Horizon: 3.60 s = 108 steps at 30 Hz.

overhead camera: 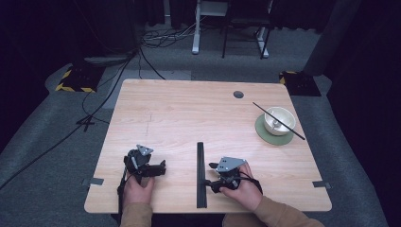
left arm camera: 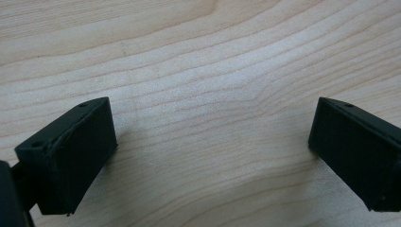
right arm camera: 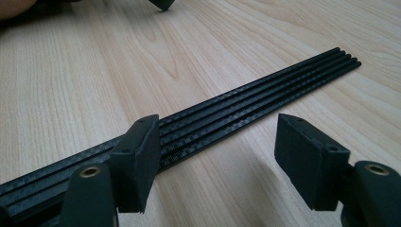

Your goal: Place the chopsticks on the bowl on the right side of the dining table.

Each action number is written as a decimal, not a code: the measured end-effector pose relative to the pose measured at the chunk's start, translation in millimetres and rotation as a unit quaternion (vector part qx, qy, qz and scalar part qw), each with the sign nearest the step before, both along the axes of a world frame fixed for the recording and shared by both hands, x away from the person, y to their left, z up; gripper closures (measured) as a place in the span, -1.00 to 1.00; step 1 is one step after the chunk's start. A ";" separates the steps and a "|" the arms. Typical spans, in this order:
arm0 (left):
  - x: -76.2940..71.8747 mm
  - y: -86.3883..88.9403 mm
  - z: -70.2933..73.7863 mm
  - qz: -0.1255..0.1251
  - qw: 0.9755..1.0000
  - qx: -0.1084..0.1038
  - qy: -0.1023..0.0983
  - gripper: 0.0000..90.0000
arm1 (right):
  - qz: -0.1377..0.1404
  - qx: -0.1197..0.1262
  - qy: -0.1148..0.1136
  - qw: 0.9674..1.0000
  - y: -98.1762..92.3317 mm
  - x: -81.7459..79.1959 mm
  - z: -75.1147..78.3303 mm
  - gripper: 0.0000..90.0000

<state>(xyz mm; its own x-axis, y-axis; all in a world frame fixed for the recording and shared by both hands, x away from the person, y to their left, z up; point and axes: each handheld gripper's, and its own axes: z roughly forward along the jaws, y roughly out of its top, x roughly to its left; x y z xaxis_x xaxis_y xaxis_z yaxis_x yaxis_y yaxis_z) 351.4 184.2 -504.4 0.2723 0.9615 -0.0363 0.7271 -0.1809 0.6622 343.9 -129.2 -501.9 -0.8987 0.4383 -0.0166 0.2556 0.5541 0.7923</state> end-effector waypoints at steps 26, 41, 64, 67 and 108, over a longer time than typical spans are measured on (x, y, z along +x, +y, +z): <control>0.0 0.0 0.0 0.000 1.000 0.000 0.000 -0.96 | 0.002 -0.005 0.005 1.000 -1.0 0.1 -0.9 -0.29; 0.0 0.0 0.0 0.000 1.000 0.000 0.000 -0.96 | -0.001 -0.006 0.005 1.000 -0.1 -1.6 -1.0 -0.28; -0.5 -0.5 0.0 0.003 1.000 0.003 -0.001 -0.95 | -0.068 -0.028 0.016 0.997 -38.4 15.6 1.1 -0.16; -0.4 -0.8 -0.3 0.005 1.000 0.001 -0.002 -0.95 | -0.084 -0.025 0.023 0.996 -51.9 24.2 0.2 -0.07; -0.7 -0.8 -0.4 0.003 1.000 0.000 -0.002 -0.95 | -0.119 -0.046 0.038 0.991 -85.1 45.8 12.9 0.93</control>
<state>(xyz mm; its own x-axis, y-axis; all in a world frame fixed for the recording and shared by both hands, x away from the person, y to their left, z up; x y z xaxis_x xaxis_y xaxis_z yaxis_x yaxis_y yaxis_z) 350.7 183.4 -504.7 0.2660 0.9633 -0.0359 0.7257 -0.1756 0.6653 389.7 -214.4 -489.1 -0.7699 0.6382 -0.0026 0.4447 0.5393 0.7151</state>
